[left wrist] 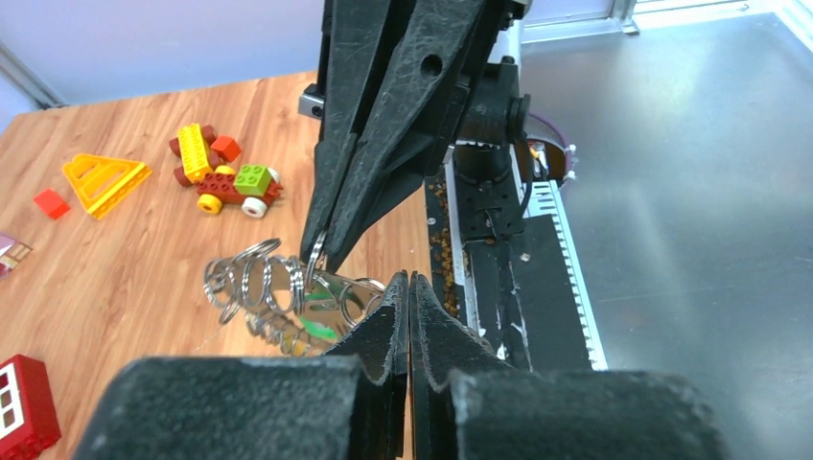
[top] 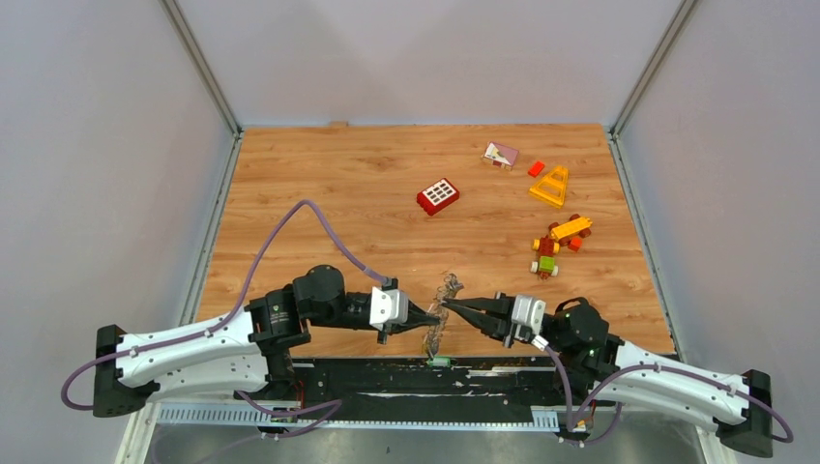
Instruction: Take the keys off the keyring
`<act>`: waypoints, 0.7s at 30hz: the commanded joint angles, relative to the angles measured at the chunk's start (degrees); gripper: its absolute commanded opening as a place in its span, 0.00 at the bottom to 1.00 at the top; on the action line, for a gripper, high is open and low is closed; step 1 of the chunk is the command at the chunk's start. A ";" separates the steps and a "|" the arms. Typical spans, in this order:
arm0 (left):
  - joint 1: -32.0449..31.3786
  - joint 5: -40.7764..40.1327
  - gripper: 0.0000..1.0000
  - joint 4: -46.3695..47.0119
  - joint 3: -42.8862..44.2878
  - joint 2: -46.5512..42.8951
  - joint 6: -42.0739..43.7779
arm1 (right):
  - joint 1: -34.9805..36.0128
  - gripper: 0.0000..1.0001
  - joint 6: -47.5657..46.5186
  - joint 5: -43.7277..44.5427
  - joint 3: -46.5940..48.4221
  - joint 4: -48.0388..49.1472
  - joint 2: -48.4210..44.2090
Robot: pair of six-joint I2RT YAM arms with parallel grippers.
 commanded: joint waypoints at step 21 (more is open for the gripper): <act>-0.06 -5.73 0.00 -0.15 1.17 -2.56 -0.20 | -0.14 0.00 -0.62 -4.98 2.29 2.34 -2.57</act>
